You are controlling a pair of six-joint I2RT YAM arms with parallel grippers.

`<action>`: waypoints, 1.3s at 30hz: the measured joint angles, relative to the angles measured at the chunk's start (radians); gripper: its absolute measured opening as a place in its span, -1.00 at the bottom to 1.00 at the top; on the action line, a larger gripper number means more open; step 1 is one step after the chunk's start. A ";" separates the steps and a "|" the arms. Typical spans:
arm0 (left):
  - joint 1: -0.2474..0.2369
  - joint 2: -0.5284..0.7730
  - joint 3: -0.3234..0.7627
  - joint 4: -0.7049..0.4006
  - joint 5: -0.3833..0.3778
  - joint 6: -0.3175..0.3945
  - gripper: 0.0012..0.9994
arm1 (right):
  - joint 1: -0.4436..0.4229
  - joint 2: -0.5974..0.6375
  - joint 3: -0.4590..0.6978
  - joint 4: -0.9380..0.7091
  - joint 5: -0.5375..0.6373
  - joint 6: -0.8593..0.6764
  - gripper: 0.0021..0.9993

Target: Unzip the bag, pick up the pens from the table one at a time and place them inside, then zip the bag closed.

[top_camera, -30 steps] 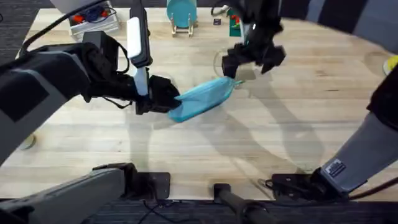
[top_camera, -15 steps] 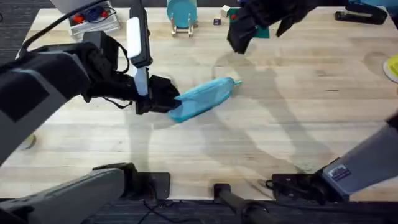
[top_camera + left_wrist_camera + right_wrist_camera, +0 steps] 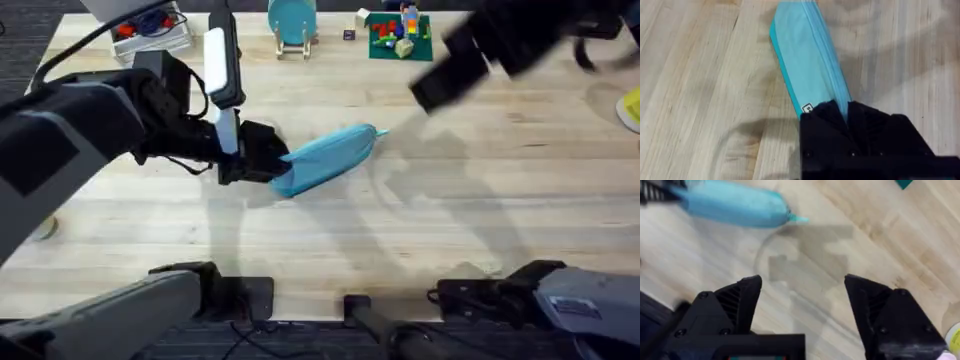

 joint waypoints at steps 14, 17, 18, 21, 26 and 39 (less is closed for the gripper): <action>0.001 0.000 0.000 -0.002 -0.001 -0.003 0.96 | 0.008 -0.243 -0.292 0.050 -0.107 -0.198 0.99; 0.001 0.000 0.000 -0.003 -0.001 -0.003 0.99 | 0.008 -0.243 -0.293 0.051 -0.110 -0.202 0.99; 0.001 0.000 0.000 0.000 -0.001 -0.003 0.99 | 0.008 -0.242 -0.293 0.052 -0.110 -0.204 0.99; 0.001 0.000 0.000 0.027 -0.001 -0.003 0.99 | 0.008 -0.243 -0.293 0.055 -0.111 -0.204 0.99; 0.001 0.000 0.000 0.034 -0.001 -0.021 0.99 | 0.008 -0.243 -0.293 0.058 -0.111 -0.204 0.99; 0.001 -0.218 0.176 -0.167 -0.132 -0.376 0.99 | 0.008 -0.242 -0.293 0.063 -0.111 -0.204 0.99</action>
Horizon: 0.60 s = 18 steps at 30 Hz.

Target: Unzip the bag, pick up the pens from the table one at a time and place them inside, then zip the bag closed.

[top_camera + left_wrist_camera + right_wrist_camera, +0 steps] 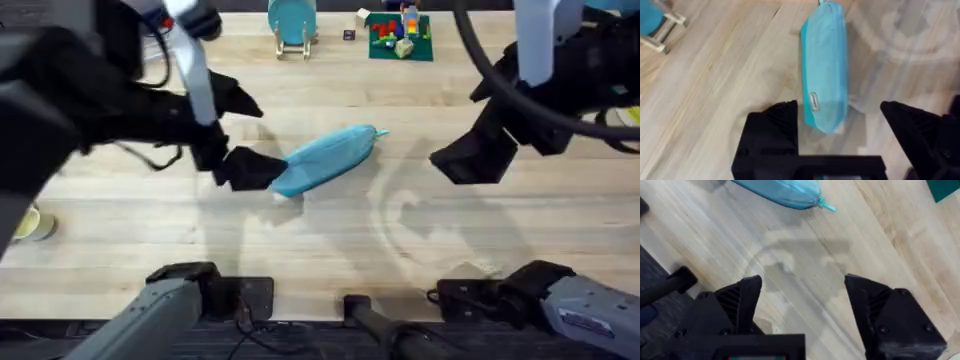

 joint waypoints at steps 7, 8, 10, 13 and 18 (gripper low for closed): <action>0.000 -0.192 0.074 -0.212 -0.070 -0.071 0.99 | 0.000 0.000 0.000 0.030 0.000 0.000 0.99; 0.000 -0.215 0.078 -0.220 -0.079 -0.087 0.99 | 0.000 0.000 0.000 0.034 0.000 0.000 0.99; 0.000 -0.271 0.086 -0.235 -0.098 -0.126 0.99 | 0.000 0.000 0.000 0.047 0.000 0.000 0.99; 0.000 -0.346 0.090 -0.249 -0.118 -0.180 0.99 | 0.000 0.000 0.000 0.056 0.000 0.006 0.99; 0.000 -0.445 0.091 -0.273 -0.145 -0.246 0.99 | 0.000 0.000 0.000 0.057 0.000 0.014 0.99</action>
